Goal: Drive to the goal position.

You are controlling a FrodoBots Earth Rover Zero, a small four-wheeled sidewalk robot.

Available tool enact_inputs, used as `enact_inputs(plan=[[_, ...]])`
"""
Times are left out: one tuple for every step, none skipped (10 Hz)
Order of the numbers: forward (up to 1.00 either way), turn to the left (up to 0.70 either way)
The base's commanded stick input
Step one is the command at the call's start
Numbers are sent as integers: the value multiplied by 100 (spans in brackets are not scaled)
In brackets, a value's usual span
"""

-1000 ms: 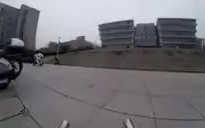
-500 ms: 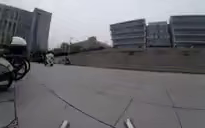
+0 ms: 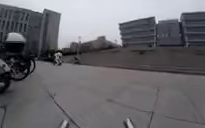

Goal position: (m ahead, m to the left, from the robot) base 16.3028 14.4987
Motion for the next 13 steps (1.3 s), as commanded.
enact_inputs(plan=[[85,0],[85,0],[85,0],[85,0],[85,0],[85,0],[85,0],[85,0],[85,0],[85,0],[85,0],[85,0],[85,0]])
